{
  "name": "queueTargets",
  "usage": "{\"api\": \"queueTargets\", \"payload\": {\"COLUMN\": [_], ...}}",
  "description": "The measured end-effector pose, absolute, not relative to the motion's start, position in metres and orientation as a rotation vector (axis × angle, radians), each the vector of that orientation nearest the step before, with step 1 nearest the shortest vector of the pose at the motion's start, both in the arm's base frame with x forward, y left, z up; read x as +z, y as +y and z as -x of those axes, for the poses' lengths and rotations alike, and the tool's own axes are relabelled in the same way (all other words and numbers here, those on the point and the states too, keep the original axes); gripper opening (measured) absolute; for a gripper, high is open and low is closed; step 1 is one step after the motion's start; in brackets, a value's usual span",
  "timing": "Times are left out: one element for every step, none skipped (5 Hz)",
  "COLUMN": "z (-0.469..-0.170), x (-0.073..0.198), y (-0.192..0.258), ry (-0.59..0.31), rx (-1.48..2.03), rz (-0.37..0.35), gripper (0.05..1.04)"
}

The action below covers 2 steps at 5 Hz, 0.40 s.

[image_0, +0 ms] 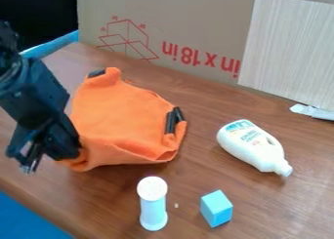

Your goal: Unfolds the cloth from top left to bottom right

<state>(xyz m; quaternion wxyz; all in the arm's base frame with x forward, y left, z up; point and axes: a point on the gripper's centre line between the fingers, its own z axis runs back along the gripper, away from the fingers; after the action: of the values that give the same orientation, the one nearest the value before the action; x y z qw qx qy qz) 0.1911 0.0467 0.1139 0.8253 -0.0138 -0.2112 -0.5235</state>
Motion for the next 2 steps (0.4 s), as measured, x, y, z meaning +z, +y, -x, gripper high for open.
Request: {"api": "queueTargets", "payload": {"z": [-0.1857, -0.178], "x": [0.1145, 0.1165], "y": [0.0434, 0.0389], "ry": [-0.444, -0.451], "rx": [-1.153, -1.197], "rz": [0.06, 0.067], "gripper": [0.073, 0.073]}}
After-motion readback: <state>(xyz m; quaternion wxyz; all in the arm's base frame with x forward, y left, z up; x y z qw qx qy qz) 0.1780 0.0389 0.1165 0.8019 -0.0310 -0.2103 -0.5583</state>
